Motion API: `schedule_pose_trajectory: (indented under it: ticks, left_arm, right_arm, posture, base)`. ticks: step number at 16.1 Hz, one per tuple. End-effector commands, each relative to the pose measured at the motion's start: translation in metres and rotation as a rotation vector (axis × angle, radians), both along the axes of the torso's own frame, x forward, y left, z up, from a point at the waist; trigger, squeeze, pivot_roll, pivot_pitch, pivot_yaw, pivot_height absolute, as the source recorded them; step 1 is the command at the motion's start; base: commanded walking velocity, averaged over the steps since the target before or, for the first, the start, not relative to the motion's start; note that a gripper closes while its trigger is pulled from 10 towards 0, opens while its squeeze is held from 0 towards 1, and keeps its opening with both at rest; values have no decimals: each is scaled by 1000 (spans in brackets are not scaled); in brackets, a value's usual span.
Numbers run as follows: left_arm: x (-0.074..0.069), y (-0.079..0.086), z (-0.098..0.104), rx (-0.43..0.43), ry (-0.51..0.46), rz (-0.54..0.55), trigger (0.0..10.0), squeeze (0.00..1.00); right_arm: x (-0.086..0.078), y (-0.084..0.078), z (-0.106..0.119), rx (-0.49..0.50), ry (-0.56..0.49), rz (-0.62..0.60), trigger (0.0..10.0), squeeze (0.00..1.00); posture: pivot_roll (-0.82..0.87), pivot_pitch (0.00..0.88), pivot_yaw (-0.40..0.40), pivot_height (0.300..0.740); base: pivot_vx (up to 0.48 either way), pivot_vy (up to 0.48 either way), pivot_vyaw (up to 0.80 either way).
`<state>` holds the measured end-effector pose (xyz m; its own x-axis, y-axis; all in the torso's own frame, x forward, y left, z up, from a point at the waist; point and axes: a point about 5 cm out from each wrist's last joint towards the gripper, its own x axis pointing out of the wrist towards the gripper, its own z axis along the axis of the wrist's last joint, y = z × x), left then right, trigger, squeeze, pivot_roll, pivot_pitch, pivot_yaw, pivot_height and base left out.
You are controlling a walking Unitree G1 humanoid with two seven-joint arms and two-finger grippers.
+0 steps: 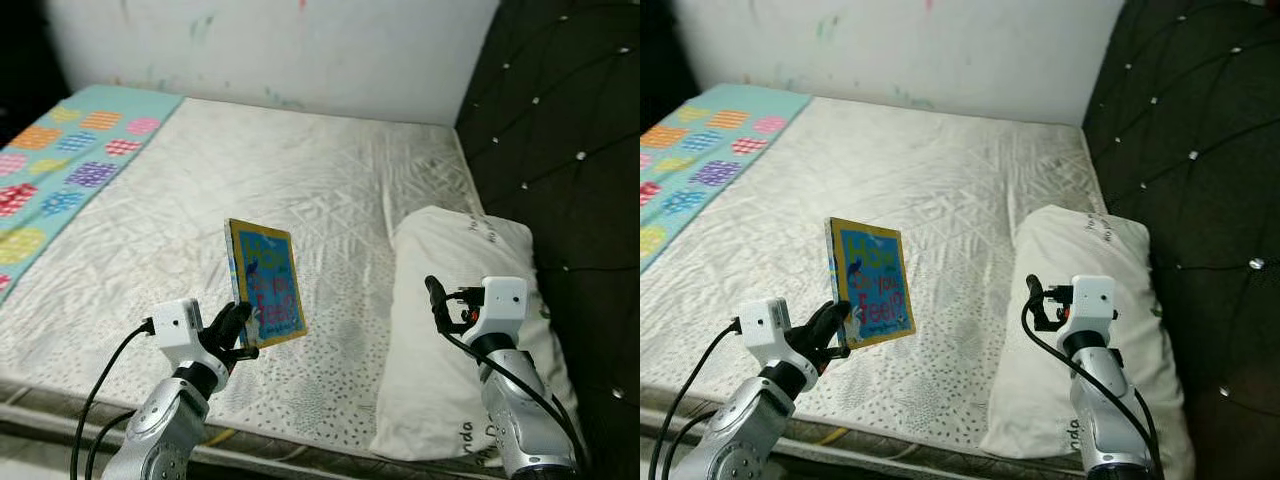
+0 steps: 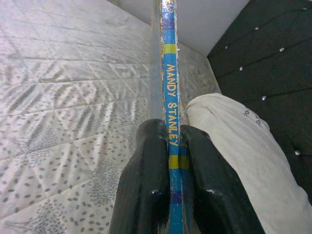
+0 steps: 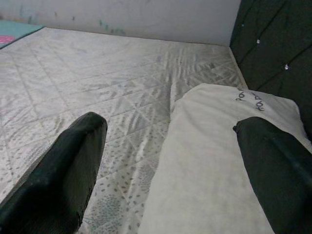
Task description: Clean up the room
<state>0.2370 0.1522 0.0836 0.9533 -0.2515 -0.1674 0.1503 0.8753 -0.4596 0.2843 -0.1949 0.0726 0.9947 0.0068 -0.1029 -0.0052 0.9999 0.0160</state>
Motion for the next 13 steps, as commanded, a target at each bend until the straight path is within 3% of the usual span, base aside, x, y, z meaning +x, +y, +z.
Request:
schedule_pose_trajectory:
  ticks: [1, 8, 13]
  left_arm:
    - [2, -2, 10, 6, -43, -5, 10000, 0]
    - [2, -2, 9, 10, -40, -5, 10000, 0]
    - [3, -2, 9, 8, -40, -4, 10000, 0]
  right_arm:
    - [0, 0, 4, -10, -15, -3, 10000, 0]
    - [-1, 0, 3, -4, -15, -1, 10000, 0]
    - [-1, 1, 3, -2, -17, 0, 10000, 0]
  posture:
    - [-61, 0, -44, 720]
    - [-62, 0, -43, 720]
    - [-64, 0, -41, 670]
  base:
    - [0, 0, 0]
    - [0, 0, 0]
    - [0, 0, 0]
